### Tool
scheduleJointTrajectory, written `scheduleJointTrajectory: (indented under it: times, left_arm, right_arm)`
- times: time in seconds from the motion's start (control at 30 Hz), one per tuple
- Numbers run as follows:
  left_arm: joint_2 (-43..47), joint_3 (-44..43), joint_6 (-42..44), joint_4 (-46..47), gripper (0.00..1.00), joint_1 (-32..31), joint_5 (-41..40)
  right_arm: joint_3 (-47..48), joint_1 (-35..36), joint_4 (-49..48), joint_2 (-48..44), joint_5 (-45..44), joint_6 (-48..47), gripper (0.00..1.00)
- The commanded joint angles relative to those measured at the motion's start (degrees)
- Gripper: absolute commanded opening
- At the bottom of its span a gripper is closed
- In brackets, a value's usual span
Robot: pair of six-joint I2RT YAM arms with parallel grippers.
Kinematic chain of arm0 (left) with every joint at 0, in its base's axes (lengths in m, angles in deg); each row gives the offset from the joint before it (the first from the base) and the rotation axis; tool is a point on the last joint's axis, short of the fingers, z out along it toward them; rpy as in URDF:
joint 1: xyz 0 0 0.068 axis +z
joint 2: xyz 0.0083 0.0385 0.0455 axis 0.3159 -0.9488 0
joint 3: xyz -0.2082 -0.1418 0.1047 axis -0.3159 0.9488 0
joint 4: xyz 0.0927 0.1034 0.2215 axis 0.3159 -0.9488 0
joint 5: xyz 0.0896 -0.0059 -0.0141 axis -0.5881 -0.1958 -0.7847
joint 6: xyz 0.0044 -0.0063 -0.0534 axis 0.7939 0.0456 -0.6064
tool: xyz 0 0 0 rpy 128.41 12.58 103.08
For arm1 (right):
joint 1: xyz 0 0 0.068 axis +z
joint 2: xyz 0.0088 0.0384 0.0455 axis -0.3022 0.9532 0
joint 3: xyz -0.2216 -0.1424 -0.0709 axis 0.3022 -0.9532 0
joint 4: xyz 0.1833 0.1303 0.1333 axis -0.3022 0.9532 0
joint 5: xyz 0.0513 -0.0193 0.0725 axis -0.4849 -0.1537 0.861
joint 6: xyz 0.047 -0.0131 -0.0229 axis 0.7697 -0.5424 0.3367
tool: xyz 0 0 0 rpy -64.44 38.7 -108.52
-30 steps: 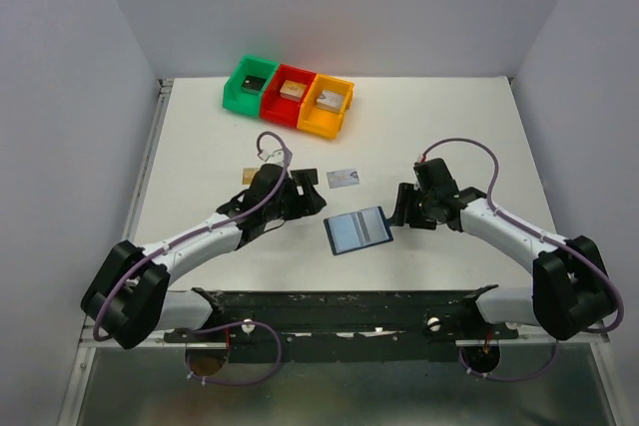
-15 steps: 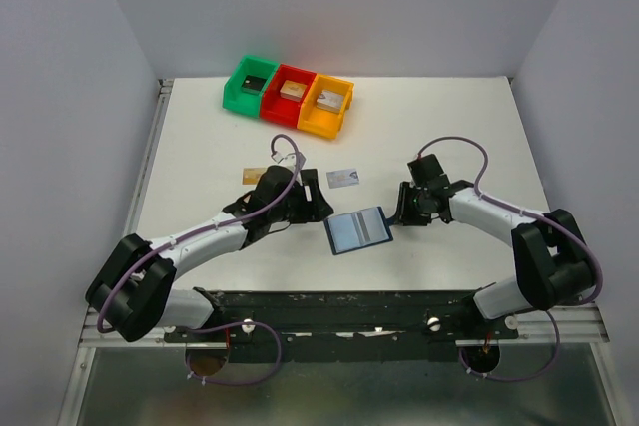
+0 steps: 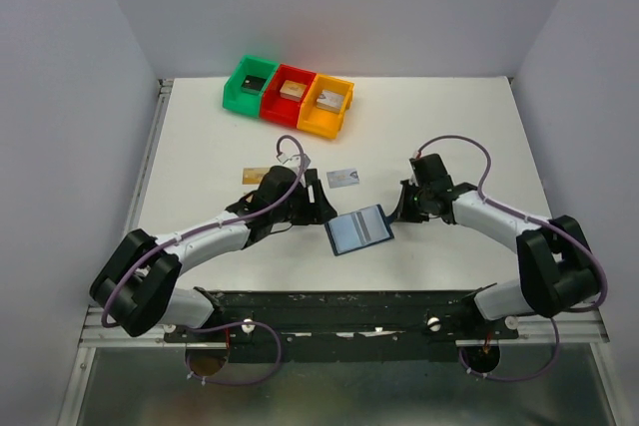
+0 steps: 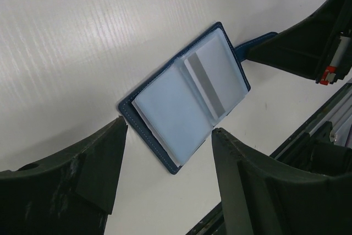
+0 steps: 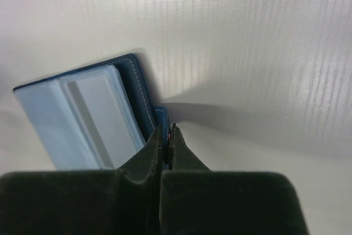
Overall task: Take the credit cards out of the card holder
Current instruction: Remove the credit card from the card holder.
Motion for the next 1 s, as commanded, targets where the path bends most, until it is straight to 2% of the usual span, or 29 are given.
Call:
scheduleJointTrajectory:
  times: [0.0, 0.3, 0.47, 0.67, 0.83, 0.97]
  left_arm:
    - [-1.6, -1.5, 1.6, 3.2, 0.74, -0.6, 4.3]
    - [-10.4, -10.8, 5.9, 0.8, 0.60, -5.3, 9.5]
    - [-15.4, -16.0, 8.0, -3.4, 0.59, -7.6, 8.7]
    - [-19.0, -19.5, 9.5, -8.1, 0.48, -9.2, 6.2]
    - [-20.5, -21.0, 9.9, -9.8, 0.48, -9.8, 4.6]
    - [-21.9, -22.6, 10.1, -11.2, 0.52, -10.2, 4.1]
  right_arm:
    - [-2.0, -0.4, -1.8, -6.5, 5.4, -0.3, 0.00]
    - [-5.6, -0.3, -2.8, -11.9, 14.0, 0.0, 0.00]
    - [-6.3, -0.3, -3.7, -14.4, 15.8, -0.4, 0.00]
    - [-6.0, -0.3, -3.2, -15.5, 16.0, -1.2, 0.00]
    - [-6.1, -0.2, -3.9, -15.6, 17.5, -1.0, 0.00]
    - [-6.5, -0.3, -4.9, -15.8, 18.7, -1.1, 0.00]
